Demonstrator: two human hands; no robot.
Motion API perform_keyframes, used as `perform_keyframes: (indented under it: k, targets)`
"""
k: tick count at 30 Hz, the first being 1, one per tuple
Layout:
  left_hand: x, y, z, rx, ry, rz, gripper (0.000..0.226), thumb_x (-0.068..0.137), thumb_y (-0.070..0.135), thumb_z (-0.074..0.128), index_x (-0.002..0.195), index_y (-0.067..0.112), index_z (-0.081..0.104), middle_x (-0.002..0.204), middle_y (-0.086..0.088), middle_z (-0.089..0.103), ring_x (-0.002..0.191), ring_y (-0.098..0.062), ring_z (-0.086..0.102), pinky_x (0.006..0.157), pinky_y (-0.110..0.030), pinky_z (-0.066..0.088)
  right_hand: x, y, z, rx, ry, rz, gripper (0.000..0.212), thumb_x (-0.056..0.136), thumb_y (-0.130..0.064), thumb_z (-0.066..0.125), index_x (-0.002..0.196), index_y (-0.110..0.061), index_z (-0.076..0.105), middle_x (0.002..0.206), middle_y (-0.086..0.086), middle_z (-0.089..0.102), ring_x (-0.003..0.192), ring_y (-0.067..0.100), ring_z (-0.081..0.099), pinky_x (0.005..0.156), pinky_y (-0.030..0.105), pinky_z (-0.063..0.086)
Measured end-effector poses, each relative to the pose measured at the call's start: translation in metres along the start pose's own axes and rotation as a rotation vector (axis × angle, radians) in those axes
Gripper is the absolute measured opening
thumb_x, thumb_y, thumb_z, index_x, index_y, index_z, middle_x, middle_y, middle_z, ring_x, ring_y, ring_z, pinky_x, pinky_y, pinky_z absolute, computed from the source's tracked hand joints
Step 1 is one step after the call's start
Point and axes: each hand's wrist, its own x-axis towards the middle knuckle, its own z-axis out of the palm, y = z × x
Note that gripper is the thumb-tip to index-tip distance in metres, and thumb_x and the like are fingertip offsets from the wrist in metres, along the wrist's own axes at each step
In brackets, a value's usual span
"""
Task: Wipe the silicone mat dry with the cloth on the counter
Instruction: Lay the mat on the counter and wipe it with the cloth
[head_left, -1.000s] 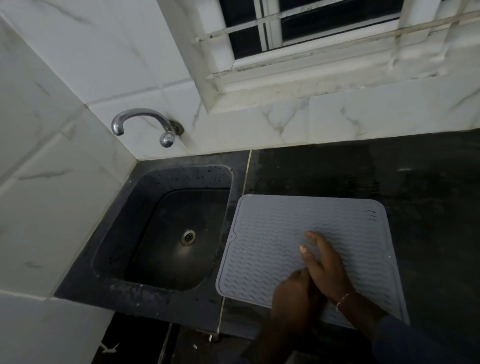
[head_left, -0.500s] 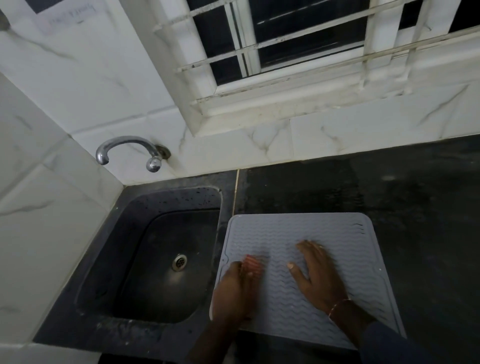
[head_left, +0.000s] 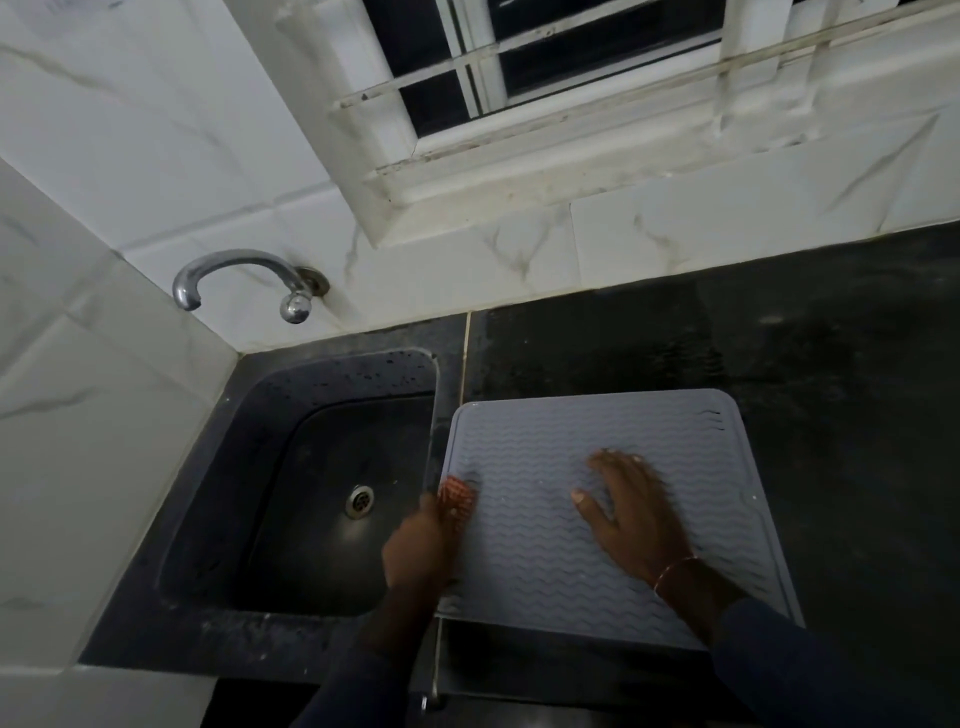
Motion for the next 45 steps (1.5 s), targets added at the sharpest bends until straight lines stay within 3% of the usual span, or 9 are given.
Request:
perform_keyframes:
  k: [5,9,18,23,27,32,38,42,45]
  targets:
    - [-0.026,0.062,0.005,-0.404,0.015,0.213,0.051,0.089,0.074,0.027,0.102,0.031,0.051,0.086,0.005,0.066,0.076,-0.013,0.065,0.072,-0.038,0.054,-0.001,-0.003,-0.006,0.04,0.034,-0.007,0.071,0.088,-0.063,0.029,0.138,-0.017,0.049,0.142,0.004,0.051,0.134,0.017,0.04,0.116,0.03,0.013]
    - [-0.065,0.127,0.031,-0.271,-0.055,0.468,0.041,0.093,0.058,0.034,0.116,0.029,0.053,0.1,0.003,0.067,0.085,-0.017,0.064,0.077,-0.037,0.053,0.0,0.004,-0.004,0.11,0.031,-0.014,0.066,0.091,-0.061,0.031,0.14,-0.021,0.047,0.143,0.002,0.051,0.135,0.015,0.04,0.12,0.042,0.022]
    - [-0.003,-0.015,-0.007,0.004,0.061,-0.033,0.043,0.095,0.059,0.038,0.113,0.024,0.054,0.09,-0.003,0.068,0.081,-0.024,0.066,0.071,-0.034,0.051,0.001,0.002,-0.002,-0.022,0.009,-0.06,0.063,0.094,-0.056,0.027,0.135,-0.016,0.052,0.137,0.005,0.056,0.131,0.019,0.046,0.119,0.04,0.019]
    - [-0.029,0.053,-0.004,-0.393,0.03,0.154,0.047,0.092,0.069,0.036,0.101,0.026,0.054,0.083,0.002,0.068,0.073,-0.016,0.066,0.064,-0.036,0.051,0.0,0.001,-0.004,-0.002,0.009,-0.05,0.067,0.092,-0.059,0.027,0.138,-0.016,0.049,0.141,0.005,0.052,0.135,0.018,0.042,0.12,0.036,0.014]
    - [-0.064,0.121,0.026,-0.283,-0.108,0.415,0.039,0.092,0.054,0.044,0.114,0.024,0.055,0.088,-0.001,0.07,0.076,-0.021,0.066,0.069,-0.038,0.054,0.001,0.004,-0.003,0.017,0.012,-0.059,0.068,0.09,-0.06,0.032,0.14,-0.018,0.048,0.142,0.005,0.052,0.135,0.019,0.041,0.12,0.042,0.017]
    - [-0.039,0.07,0.001,-0.209,-0.079,0.17,0.041,0.093,0.064,0.039,0.1,0.025,0.051,0.079,0.006,0.058,0.07,-0.013,0.057,0.065,-0.03,0.041,0.0,0.005,-0.001,0.018,0.02,-0.064,0.066,0.09,-0.057,0.041,0.141,-0.015,0.046,0.142,0.008,0.051,0.134,0.022,0.042,0.119,0.04,0.016]
    - [-0.001,0.001,-0.016,-0.063,0.029,-0.093,0.068,0.085,0.078,0.033,0.111,0.018,0.053,0.106,-0.012,0.067,0.097,-0.033,0.065,0.082,-0.04,0.046,0.001,0.008,0.002,0.013,-0.004,-0.058,0.072,0.089,-0.065,0.034,0.14,-0.016,0.044,0.141,0.008,0.051,0.133,0.022,0.043,0.12,0.043,0.017]
    - [-0.031,0.066,-0.008,-0.408,-0.037,0.131,0.046,0.092,0.067,0.041,0.099,0.022,0.053,0.084,0.002,0.066,0.073,-0.018,0.064,0.066,-0.033,0.051,0.003,0.007,0.002,-0.018,0.012,-0.064,0.071,0.089,-0.064,0.032,0.14,-0.016,0.046,0.14,0.008,0.053,0.133,0.023,0.044,0.119,0.044,0.018]
    - [-0.07,0.119,0.02,-0.392,-0.163,0.352,0.037,0.092,0.055,0.046,0.105,0.022,0.055,0.082,0.0,0.068,0.069,-0.018,0.065,0.064,-0.039,0.055,0.002,0.007,0.001,0.046,0.013,-0.062,0.067,0.09,-0.06,0.033,0.141,-0.017,0.046,0.141,0.007,0.052,0.135,0.022,0.042,0.12,0.042,0.016]
